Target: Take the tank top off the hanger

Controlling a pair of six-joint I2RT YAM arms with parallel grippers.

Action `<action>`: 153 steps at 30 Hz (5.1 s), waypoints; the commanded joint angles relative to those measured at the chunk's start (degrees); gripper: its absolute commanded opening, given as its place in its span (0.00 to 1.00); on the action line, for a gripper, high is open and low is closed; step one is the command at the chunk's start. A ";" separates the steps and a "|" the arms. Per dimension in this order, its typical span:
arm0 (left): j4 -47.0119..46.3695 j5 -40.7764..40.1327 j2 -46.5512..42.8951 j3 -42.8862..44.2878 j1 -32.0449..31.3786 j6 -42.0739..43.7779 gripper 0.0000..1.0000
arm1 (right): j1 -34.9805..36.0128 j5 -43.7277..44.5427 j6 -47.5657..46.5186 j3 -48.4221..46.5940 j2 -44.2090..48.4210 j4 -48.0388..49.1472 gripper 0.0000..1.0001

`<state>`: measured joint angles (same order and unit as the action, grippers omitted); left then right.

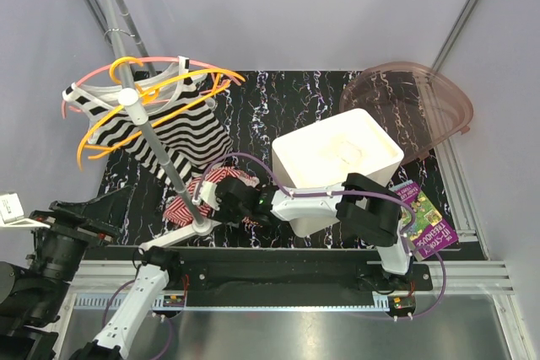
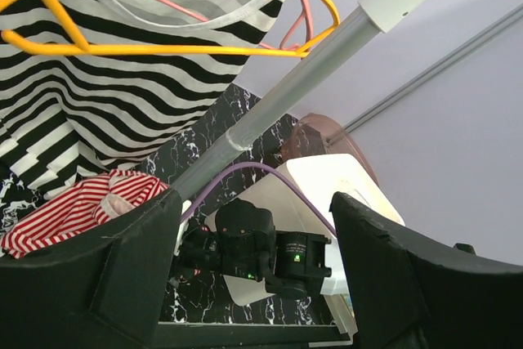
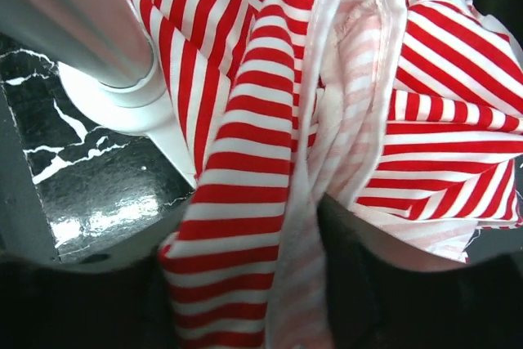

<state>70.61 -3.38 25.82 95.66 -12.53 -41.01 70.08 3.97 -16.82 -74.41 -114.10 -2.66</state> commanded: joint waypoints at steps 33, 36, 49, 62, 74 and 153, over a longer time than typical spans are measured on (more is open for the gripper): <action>-13.04 -1.81 -2.01 -16.91 -0.39 -6.62 0.74 | -1.27 7.27 15.41 -5.03 43.96 -14.30 0.00; -13.65 -1.90 -1.48 -17.52 -0.47 -6.36 0.75 | -1.18 11.22 16.11 -6.27 46.25 -15.80 0.00; -14.27 -0.76 -0.86 -19.19 -0.38 -8.02 0.74 | -23.74 16.96 16.47 -17.77 47.75 -20.81 0.00; -14.01 1.18 -0.78 -19.64 -0.47 -9.61 0.73 | -60.31 15.62 28.77 -34.13 29.04 -18.97 0.00; -10.32 -1.19 1.95 -11.20 -0.38 -2.41 0.73 | -75.62 17.48 32.99 -19.72 19.81 -19.66 0.56; 0.06 7.15 -5.87 -32.29 -0.47 -17.79 0.75 | -25.88 -50.20 27.01 -82.29 -17.55 -18.44 0.16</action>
<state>74.24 1.04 18.48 63.88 -12.73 -60.97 43.05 -46.37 10.02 -153.08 -130.50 -24.12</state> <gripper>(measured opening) 0.747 0.202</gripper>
